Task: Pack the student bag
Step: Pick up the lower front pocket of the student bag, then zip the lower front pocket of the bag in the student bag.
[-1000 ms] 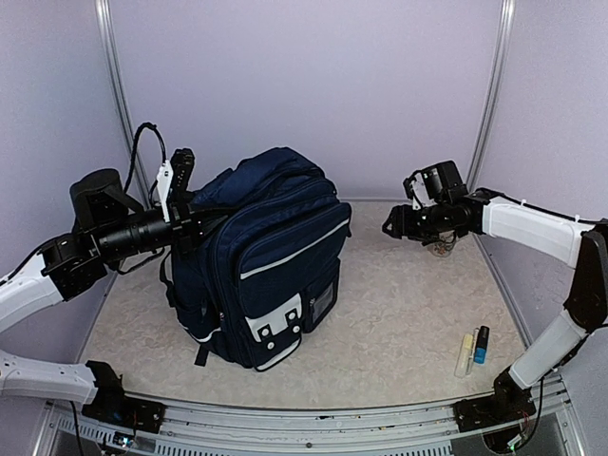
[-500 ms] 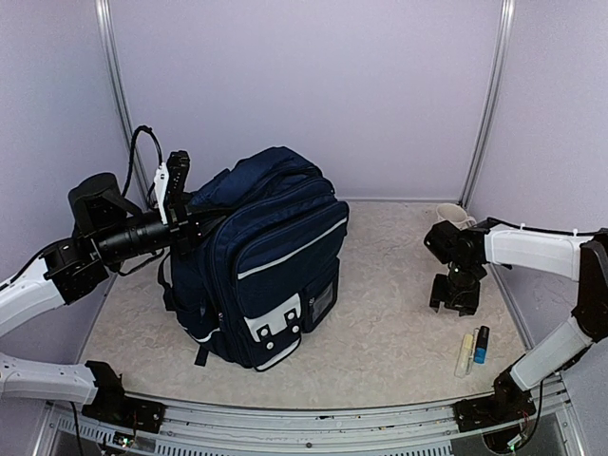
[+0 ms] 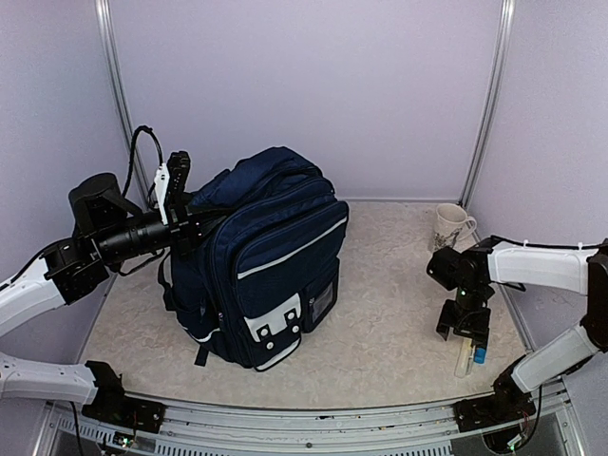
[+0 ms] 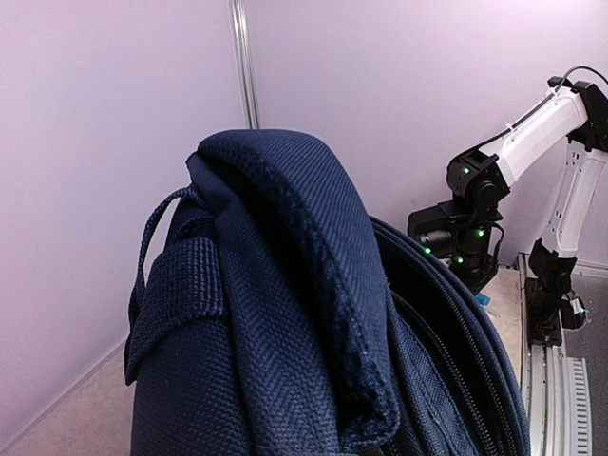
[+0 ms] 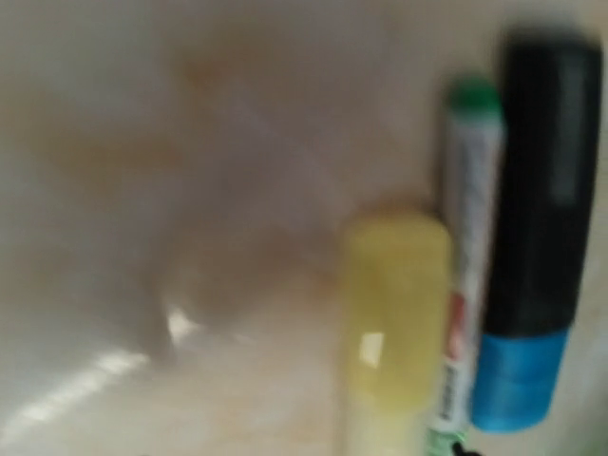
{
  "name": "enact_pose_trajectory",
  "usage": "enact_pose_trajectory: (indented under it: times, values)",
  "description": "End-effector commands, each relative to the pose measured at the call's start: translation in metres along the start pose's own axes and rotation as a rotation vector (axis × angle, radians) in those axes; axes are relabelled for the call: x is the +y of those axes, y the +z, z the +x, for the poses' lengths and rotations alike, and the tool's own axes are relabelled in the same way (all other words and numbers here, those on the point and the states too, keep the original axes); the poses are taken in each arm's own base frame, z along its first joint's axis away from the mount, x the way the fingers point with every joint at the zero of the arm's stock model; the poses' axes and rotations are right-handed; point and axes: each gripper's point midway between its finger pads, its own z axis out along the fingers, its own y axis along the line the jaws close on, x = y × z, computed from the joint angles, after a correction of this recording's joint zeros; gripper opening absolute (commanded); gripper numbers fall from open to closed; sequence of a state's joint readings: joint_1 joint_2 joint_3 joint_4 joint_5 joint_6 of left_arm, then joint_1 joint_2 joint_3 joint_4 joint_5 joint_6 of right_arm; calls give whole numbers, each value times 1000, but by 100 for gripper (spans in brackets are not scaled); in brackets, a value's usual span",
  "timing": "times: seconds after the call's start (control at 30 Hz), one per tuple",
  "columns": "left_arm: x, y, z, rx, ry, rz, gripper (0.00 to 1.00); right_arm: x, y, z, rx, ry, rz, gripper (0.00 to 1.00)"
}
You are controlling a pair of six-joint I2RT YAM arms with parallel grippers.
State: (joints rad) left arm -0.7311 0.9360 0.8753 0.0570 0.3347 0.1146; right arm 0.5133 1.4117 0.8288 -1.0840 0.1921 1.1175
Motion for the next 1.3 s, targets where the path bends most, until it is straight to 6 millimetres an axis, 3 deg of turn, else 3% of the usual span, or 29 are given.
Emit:
enact_pose_trajectory:
  times: [0.0,0.23,0.37,0.47,0.63,0.8,0.93,1.03,1.1,1.2,1.27]
  values:
    - [1,1,-16,-73,79,8,0,-10,9,23,51,76,-44,66]
    - [0,2,-15,-69,76,14,0,5,17,23,36,107,-180,64]
    - [1,1,-14,-66,81,7,0,10,30,35,94,107,-219,57]
    - [1,1,-15,-70,81,6,0,11,30,31,72,108,-216,53]
    - [0,1,-15,-69,80,14,0,31,31,28,76,44,-272,45]
    - [1,1,-14,-67,79,8,0,48,33,20,58,-8,-289,26]
    - [1,2,-14,-66,79,9,0,71,30,19,64,-112,-354,1]
    - [1,2,-13,-63,82,7,0,103,11,17,38,-224,-458,0]
    - [2,2,-12,-63,83,4,0,122,-14,8,-17,-275,-542,0]
    - [2,2,-13,-65,83,5,0,147,-72,-17,-158,-306,-703,0]
    - [2,2,-13,-67,84,3,0,163,-126,-34,-287,-337,-851,0]
